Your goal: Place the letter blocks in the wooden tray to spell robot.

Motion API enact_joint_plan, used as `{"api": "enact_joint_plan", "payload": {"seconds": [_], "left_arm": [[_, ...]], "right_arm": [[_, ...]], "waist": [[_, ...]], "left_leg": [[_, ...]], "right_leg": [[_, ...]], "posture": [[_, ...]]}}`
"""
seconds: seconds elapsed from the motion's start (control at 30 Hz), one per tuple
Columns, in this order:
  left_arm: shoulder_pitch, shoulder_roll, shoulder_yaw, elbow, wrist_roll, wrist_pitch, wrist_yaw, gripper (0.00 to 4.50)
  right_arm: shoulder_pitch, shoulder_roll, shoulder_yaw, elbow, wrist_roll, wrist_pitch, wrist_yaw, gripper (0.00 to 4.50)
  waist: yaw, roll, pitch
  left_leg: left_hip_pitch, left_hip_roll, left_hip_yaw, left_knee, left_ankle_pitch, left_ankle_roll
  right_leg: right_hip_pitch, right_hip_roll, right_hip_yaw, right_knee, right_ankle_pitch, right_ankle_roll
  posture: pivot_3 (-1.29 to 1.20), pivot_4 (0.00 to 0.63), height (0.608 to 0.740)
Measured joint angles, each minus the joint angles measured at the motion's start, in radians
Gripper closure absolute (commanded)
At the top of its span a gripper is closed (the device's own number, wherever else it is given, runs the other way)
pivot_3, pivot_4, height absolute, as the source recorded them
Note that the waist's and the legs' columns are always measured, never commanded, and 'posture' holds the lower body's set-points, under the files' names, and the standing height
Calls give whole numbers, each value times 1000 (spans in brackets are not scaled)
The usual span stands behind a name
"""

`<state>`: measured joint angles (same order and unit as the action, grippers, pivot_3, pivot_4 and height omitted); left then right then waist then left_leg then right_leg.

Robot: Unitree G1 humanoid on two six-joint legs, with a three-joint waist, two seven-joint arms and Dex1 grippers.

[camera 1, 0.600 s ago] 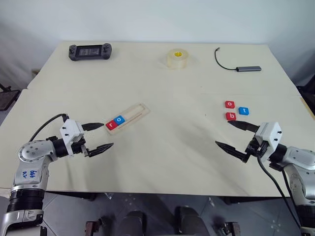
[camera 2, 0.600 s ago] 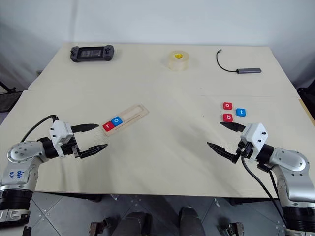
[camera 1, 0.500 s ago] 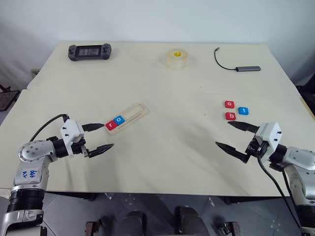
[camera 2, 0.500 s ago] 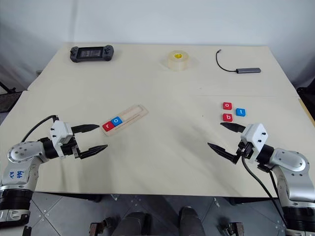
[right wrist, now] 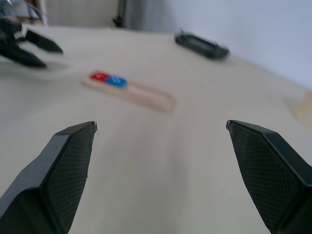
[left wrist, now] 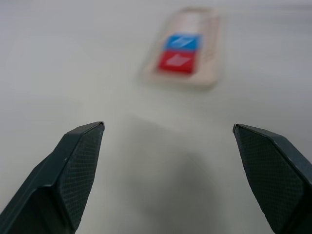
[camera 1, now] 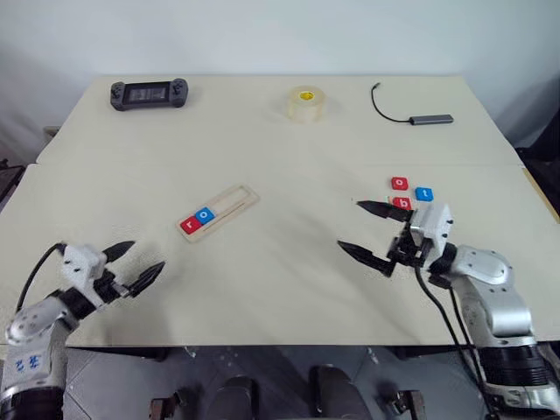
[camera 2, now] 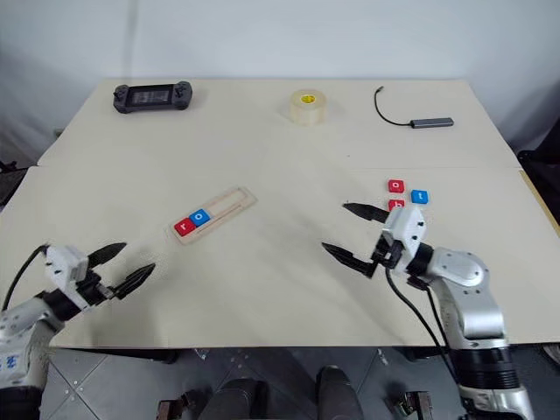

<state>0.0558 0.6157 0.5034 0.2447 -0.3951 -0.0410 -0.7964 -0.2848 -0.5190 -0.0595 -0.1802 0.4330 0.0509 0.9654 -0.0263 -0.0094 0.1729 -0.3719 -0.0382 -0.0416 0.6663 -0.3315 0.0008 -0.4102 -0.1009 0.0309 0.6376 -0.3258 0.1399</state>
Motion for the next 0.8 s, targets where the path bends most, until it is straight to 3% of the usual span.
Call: {"api": "enact_joint_plan", "payload": {"seconds": [0.13, 0.3, 0.53, 0.7, 0.8], "left_arm": [[77, 1, 72, 4, -37, 10, 4, 0], [59, 17, 31, -35, -74, 66, -69, 0], [-238, 85, -185, -7, -12, 79, -182, 0], [-555, 111, -419, 295, 209, -16, -242, 0], [-681, 105, -476, 463, 276, -63, -245, 0]], "right_arm": [[-1, 4, 13, -97, 15, 48, -39, 22], [49, -29, 3, -176, 42, 105, -59, 22], [137, -112, -73, -228, 87, 160, -54, 22], [178, -159, -114, -267, 108, 189, -50, 22], [189, -160, -127, -274, 108, 194, -67, 22]], "waist": [[14, 0, 0], [36, -1, -1], [39, -1, 0], [25, -1, 0], [15, -2, 0]], "left_leg": [[0, -1, -1, 0, 0, 1], [0, -2, -5, 0, -1, 1], [0, -2, -3, 0, 0, 1], [0, -3, -1, 0, 0, 1], [0, -2, 1, 0, 0, 1]], "right_leg": [[1, -2, 0, -1, 0, -1], [3, -4, 0, -3, 0, -2], [2, 0, -4, -2, 0, -2], [1, 5, -5, 0, 1, -1], [0, 6, -4, 5, 1, -1]], "posture": [[0, 150, 740], [0, 150, 740], [0, 150, 740], [0, 150, 740], [0, 150, 740]]}}
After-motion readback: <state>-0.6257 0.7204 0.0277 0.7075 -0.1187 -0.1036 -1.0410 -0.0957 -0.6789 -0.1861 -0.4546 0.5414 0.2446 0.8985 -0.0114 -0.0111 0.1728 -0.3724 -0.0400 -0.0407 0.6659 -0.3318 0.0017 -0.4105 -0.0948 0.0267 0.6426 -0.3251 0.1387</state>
